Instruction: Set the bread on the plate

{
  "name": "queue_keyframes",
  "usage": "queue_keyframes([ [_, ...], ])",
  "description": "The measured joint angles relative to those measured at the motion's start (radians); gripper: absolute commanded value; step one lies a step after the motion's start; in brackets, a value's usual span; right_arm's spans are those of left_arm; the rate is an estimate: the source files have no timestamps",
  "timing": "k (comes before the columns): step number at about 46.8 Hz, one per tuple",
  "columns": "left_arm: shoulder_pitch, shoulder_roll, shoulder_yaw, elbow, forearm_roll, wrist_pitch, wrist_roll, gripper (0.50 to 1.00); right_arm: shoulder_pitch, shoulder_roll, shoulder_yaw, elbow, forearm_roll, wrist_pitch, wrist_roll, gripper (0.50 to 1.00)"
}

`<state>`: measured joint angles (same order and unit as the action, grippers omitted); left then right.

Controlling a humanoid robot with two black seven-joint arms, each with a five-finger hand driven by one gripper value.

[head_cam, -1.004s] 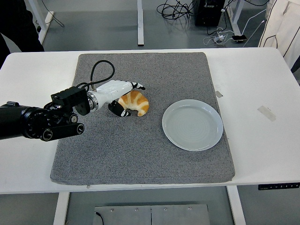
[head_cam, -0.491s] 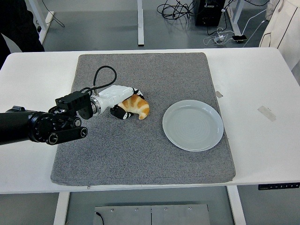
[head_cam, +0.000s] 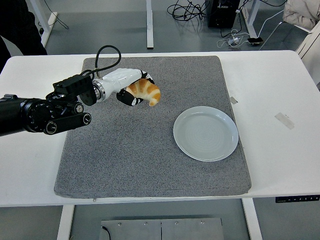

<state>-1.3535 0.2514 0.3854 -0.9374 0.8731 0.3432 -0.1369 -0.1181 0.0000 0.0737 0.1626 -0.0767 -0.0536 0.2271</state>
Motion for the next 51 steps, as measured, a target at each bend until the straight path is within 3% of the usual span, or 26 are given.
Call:
queue_keyframes([
  [10, -0.088, 0.025, -0.001, -0.006, 0.035, -0.036, -0.013, 0.5, 0.0, 0.0, 0.0, 0.0, 0.0, 0.0, 0.0, 1.0],
  [20, -0.101, 0.0, -0.004, -0.006, 0.13, -0.04, -0.051, 0.5, 0.0, 0.0, 0.0, 0.0, 0.0, 0.0, 0.0, 1.0],
  [42, -0.068, -0.197, -0.069, 0.015, 0.192, -0.041, -0.059, 0.5, 0.0, 0.0, 0.0, 0.0, 0.0, 0.0, 0.0, 1.0],
  [51, -0.013, -0.251, -0.069, 0.092, 0.192, -0.041, -0.065, 0.5, 0.0, 0.0, 0.0, 0.0, 0.0, 0.0, 0.0, 1.0],
])
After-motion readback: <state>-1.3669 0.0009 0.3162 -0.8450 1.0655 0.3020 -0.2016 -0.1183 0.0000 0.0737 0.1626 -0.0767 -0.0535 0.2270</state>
